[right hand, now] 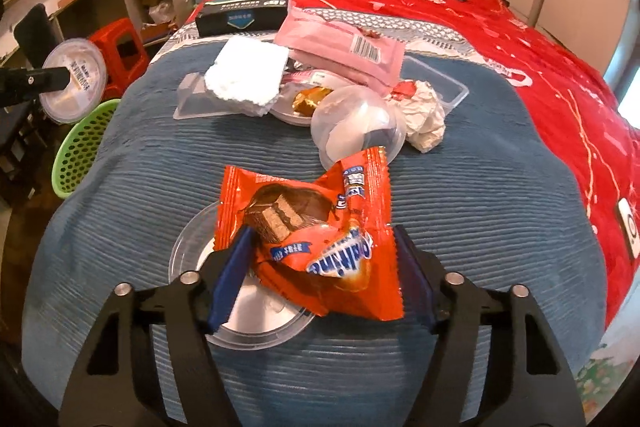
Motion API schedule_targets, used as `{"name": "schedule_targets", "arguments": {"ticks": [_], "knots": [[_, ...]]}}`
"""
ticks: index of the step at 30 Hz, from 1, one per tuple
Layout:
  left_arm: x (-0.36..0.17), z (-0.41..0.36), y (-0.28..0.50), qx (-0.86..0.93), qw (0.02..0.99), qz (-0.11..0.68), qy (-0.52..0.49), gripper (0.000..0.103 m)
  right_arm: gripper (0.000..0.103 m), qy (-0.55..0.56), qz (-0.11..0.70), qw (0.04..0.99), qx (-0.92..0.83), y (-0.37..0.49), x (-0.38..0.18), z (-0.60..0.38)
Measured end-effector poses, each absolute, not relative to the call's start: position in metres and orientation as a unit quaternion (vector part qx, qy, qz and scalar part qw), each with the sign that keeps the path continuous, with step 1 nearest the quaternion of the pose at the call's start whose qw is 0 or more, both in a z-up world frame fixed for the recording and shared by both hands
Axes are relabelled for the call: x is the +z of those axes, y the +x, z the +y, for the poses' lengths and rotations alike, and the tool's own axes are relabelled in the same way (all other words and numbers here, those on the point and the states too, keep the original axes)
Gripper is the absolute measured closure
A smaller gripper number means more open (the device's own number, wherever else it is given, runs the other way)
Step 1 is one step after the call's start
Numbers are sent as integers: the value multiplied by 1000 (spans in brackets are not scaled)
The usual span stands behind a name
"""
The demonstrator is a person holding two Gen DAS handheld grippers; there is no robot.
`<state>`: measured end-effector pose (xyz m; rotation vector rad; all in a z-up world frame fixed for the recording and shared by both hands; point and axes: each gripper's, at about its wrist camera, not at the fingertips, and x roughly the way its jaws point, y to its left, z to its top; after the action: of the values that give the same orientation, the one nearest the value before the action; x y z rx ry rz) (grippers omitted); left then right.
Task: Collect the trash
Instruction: 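Grasp the orange wrapper with the right tool while the left tool grips the clear cup, then carry the wrapper and cup over the green wastebasket and release both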
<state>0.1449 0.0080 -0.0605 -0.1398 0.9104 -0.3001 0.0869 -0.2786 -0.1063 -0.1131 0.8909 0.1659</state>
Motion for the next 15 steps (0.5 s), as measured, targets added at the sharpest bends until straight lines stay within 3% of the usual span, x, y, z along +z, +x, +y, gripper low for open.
{"name": "schedule_targets", "arguments": {"ticks": [6,15], "knots": [[-64,33,140,-118,888,438,-76,53,56,-52,417,904,79,80,-93,-279],[-72,94,134,-42,895,437,-81,53,59,-31,395,913,98,67,-60,-273]]}}
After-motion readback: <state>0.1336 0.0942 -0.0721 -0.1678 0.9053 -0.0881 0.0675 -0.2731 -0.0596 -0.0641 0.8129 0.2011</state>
